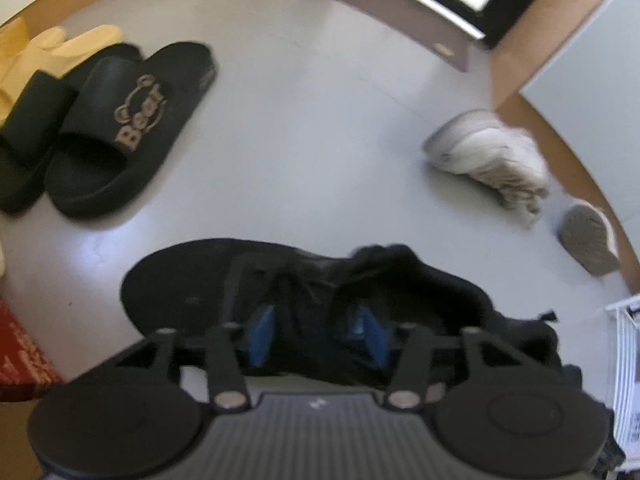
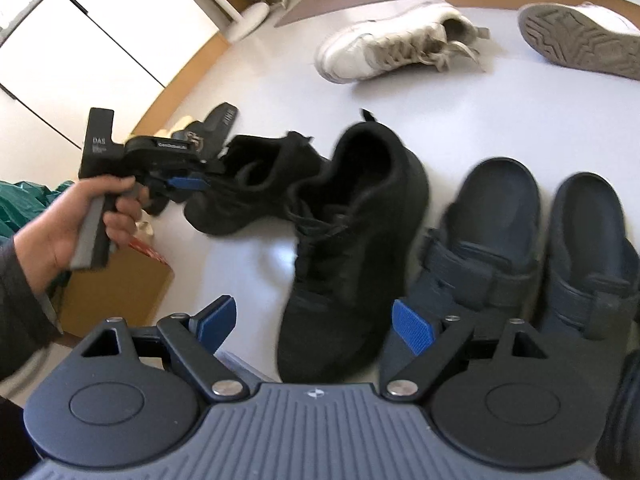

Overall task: Organize scattered shoes
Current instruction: 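Lower the second black sneaker beside the first and open the left tool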

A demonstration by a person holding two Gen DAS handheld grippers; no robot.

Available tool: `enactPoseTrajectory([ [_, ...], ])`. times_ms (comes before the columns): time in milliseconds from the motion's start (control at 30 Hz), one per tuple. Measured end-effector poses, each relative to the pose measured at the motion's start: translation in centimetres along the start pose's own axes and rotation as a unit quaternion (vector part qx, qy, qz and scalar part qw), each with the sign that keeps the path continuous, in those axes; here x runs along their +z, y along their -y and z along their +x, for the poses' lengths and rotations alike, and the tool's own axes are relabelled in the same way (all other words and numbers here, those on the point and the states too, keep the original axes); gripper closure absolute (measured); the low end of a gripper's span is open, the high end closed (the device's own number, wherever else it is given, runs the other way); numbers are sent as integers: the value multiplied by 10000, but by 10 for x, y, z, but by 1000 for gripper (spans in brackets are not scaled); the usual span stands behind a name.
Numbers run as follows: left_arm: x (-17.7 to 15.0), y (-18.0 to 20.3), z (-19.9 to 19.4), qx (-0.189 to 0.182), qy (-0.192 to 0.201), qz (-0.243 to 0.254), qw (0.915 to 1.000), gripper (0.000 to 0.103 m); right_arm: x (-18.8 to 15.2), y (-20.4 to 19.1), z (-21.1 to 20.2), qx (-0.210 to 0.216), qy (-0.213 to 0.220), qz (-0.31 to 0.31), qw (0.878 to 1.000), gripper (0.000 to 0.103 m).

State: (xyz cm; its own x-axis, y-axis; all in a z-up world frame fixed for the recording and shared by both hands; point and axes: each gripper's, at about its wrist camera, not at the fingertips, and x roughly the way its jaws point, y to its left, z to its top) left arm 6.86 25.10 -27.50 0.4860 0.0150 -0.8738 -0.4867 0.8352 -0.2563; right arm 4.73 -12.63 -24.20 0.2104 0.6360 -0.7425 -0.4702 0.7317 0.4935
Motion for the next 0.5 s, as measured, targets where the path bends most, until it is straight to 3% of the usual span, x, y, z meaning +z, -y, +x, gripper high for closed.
enactPoseTrajectory([
  [67, -7, -1, -2, 158, 97, -3, 9998, 35, 1, -4, 5, 15, 16, -19, 10000, 14],
  [267, -9, -9, -18, -69, 204, -306, 9993, 34, 12, -29, 24, -28, -155, -78, 9998, 14],
  [500, 3, 4, -65, 15, 181, -292, 9994, 32, 38, -71, -1, -227, -314, -138, 9992, 14],
])
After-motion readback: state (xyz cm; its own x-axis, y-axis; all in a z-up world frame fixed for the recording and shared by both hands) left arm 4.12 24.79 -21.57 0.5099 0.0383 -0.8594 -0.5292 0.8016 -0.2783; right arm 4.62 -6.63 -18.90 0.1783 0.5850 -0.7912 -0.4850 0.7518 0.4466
